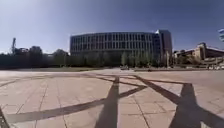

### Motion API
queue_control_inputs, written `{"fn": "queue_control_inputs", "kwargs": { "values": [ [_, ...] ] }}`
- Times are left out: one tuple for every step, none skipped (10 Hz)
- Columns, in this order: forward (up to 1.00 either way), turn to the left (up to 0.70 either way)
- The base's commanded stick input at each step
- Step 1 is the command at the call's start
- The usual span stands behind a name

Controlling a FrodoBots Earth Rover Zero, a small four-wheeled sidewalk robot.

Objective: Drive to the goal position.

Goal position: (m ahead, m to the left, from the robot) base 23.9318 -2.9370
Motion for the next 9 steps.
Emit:
{"fn": "queue_control_inputs", "kwargs": {
  "values": [
    [0.70, 0.00],
    [0.70, 0.00],
    [0.70, 0.00],
    [0.70, 0.00],
    [0.70, 0.00],
    [0.70, 0.00],
    [0.70, 0.00],
    [0.70, 0.00],
    [0.70, 0.00]
  ]
}}
